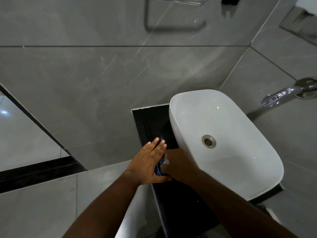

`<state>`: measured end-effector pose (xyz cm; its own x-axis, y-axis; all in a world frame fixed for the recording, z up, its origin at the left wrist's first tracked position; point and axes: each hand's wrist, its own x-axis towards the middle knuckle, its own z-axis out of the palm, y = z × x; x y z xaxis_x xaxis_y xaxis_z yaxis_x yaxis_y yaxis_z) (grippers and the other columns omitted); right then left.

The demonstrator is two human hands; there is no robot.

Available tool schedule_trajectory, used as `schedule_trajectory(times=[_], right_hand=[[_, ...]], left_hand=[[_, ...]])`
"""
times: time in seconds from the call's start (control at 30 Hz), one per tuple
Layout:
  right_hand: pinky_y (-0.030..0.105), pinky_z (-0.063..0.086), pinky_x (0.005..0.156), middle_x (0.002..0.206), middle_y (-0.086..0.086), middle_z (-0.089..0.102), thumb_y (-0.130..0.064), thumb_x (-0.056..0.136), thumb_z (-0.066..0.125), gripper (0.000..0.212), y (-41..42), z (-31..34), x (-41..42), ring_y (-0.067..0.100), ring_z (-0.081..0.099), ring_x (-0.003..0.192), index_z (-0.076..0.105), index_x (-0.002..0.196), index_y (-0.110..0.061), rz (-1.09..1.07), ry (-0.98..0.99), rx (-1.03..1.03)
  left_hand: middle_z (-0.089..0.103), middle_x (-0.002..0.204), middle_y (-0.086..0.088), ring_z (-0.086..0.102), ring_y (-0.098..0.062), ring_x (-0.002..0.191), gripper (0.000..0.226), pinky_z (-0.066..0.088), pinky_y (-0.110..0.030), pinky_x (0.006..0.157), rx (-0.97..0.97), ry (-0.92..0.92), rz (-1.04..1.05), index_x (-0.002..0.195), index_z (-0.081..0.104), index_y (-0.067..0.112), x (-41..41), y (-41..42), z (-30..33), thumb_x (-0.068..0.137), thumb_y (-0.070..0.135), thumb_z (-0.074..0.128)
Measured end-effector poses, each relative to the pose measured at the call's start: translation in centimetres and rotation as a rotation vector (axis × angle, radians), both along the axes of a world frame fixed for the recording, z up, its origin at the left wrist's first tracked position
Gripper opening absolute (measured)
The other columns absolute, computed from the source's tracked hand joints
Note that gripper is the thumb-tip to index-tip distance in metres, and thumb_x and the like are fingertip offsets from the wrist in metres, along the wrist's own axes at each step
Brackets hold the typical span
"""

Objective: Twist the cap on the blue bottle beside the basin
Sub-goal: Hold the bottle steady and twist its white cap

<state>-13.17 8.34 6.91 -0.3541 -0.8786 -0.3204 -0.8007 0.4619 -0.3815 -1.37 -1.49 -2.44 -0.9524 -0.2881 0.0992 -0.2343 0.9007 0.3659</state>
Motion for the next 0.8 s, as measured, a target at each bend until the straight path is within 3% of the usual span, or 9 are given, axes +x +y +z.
schedule_trajectory(times=[0.1, 0.17, 0.23, 0.27, 0.33, 0.43, 0.53, 0.67, 0.8], right_hand=[[0.017, 0.038, 0.053, 0.073, -0.009, 0.061, -0.039, 0.073, 0.070, 0.022, -0.1, 1.9, -0.8, 0.003, 0.054, 0.062, 0.060, 0.083, -0.022, 0.065, -0.060, 0.073], [0.016, 0.040, 0.056, 0.069, -0.018, 0.056, -0.043, 0.072, 0.071, 0.030, 0.5, 3.6, -1.5, -0.001, 0.057, 0.066, 0.061, 0.094, -0.026, 0.077, -0.123, 0.031], [0.022, 0.050, 0.069, 0.083, -0.014, 0.065, -0.032, 0.083, 0.063, 0.029, 1.3, 4.6, -2.3, 0.005, 0.064, 0.079, 0.059, 0.110, -0.026, 0.130, -0.100, -0.025], [0.028, 0.053, 0.078, 0.096, -0.004, 0.069, -0.022, 0.086, 0.060, 0.029, 1.6, 5.0, -2.6, 0.014, 0.066, 0.088, 0.058, 0.116, -0.024, 0.177, -0.045, -0.025], [0.033, 0.051, 0.092, 0.116, 0.007, 0.065, -0.010, 0.087, 0.058, 0.039, 2.1, 5.8, -2.6, 0.023, 0.062, 0.103, 0.056, 0.123, -0.023, 0.287, 0.050, 0.032], [0.028, 0.044, 0.091, 0.121, 0.009, 0.059, -0.008, 0.088, 0.058, 0.045, 2.4, 6.1, -2.2, 0.024, 0.057, 0.109, 0.051, 0.130, -0.021, 0.391, 0.084, 0.076], [0.024, 0.041, 0.085, 0.120, 0.012, 0.061, -0.015, 0.091, 0.056, 0.036, 2.3, 5.9, -2.0, 0.026, 0.058, 0.108, 0.055, 0.126, -0.015, 0.326, 0.043, 0.043], [0.028, 0.045, 0.091, 0.117, 0.008, 0.062, -0.016, 0.089, 0.059, 0.037, 2.4, 5.5, -2.4, 0.022, 0.057, 0.106, 0.055, 0.126, -0.019, 0.344, 0.051, 0.020], [0.034, 0.052, 0.082, 0.099, 0.010, 0.067, -0.026, 0.085, 0.064, 0.021, 1.9, 5.2, -2.2, 0.021, 0.062, 0.088, 0.068, 0.099, -0.012, 0.296, 0.051, -0.023]], left_hand=[[0.001, 0.164, -0.002, -0.013, -0.015, 0.150, 0.111, -0.011, -0.032, 0.120, 0.024, 0.031, 0.025, 0.156, 0.002, 0.018, 0.1, 0.5, -0.1, 0.080, 0.088, 0.041], [0.000, 0.164, -0.002, -0.014, -0.014, 0.150, 0.111, -0.007, -0.035, 0.120, 0.036, 0.034, 0.044, 0.156, 0.002, 0.019, 0.1, 0.7, -0.1, 0.080, 0.089, 0.041], [0.001, 0.164, -0.002, -0.015, -0.014, 0.150, 0.112, -0.005, -0.037, 0.119, 0.030, 0.028, 0.053, 0.157, 0.005, 0.017, 0.1, 0.8, -0.1, 0.079, 0.089, 0.041], [0.001, 0.164, -0.002, -0.014, -0.014, 0.150, 0.112, -0.005, -0.038, 0.119, 0.025, 0.025, 0.051, 0.157, 0.007, 0.016, 0.1, 0.8, -0.1, 0.079, 0.089, 0.042], [0.000, 0.164, -0.002, -0.015, -0.014, 0.150, 0.113, -0.004, -0.038, 0.119, 0.021, 0.022, 0.040, 0.157, 0.008, 0.015, 0.1, 0.7, -0.1, 0.079, 0.089, 0.042], [0.000, 0.164, -0.003, -0.015, -0.014, 0.149, 0.113, -0.003, -0.039, 0.120, 0.016, 0.021, 0.034, 0.156, 0.008, 0.014, 0.0, 0.7, 0.0, 0.079, 0.089, 0.042], [-0.001, 0.164, -0.002, -0.016, -0.015, 0.149, 0.113, -0.003, -0.038, 0.120, 0.022, 0.017, 0.032, 0.156, 0.008, 0.013, 0.1, 0.8, 0.2, 0.079, 0.089, 0.042], [-0.004, 0.163, -0.001, -0.020, -0.012, 0.148, 0.113, -0.008, -0.035, 0.119, 0.024, 0.013, 0.032, 0.156, 0.006, 0.014, 0.1, 0.8, 0.3, 0.078, 0.089, 0.040], [-0.004, 0.163, 0.000, -0.020, -0.012, 0.148, 0.113, -0.008, -0.034, 0.118, 0.026, 0.009, 0.038, 0.157, 0.006, 0.015, 0.1, 0.8, 0.2, 0.079, 0.089, 0.042]])
